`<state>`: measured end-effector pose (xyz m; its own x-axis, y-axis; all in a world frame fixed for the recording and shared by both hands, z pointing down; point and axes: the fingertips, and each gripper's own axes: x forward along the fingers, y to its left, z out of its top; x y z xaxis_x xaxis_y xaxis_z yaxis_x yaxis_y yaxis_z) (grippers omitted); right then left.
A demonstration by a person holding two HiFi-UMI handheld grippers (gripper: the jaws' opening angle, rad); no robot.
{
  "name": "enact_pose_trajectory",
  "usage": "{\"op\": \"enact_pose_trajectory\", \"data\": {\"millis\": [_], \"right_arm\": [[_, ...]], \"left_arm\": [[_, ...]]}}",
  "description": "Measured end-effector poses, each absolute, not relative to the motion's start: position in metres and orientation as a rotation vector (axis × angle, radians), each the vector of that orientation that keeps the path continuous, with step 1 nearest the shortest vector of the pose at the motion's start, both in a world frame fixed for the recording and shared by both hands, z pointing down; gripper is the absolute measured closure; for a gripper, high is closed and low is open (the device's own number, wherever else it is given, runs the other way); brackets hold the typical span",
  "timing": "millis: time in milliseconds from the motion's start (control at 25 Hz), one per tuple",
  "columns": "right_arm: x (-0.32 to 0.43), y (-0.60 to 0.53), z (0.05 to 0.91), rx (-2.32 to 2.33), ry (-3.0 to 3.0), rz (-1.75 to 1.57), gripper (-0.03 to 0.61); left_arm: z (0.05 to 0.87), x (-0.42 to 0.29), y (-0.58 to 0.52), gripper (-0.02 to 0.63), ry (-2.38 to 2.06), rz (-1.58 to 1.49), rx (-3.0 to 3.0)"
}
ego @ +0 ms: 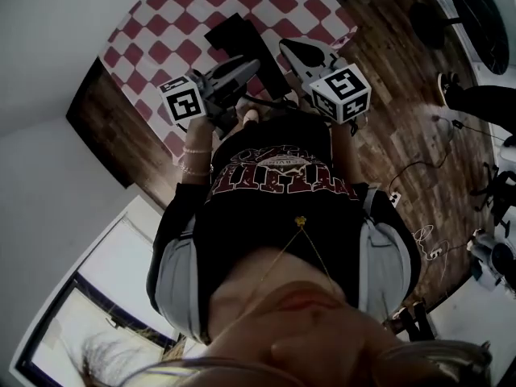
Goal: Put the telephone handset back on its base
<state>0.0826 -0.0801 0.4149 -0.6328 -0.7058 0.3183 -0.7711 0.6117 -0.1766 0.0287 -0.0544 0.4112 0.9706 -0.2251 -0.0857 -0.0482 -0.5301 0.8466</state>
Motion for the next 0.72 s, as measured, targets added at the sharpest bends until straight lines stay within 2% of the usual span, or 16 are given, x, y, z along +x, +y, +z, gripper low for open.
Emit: {"op": "enact_pose_trajectory", "data": {"millis": [720], "right_arm": [[0.084, -0.131, 0.413, 0.801, -2.747, 0.408, 0.558]], "left_arm": [[0.405, 0.028, -0.098, 0.538, -0.557, -0.355, 2.106]]}}
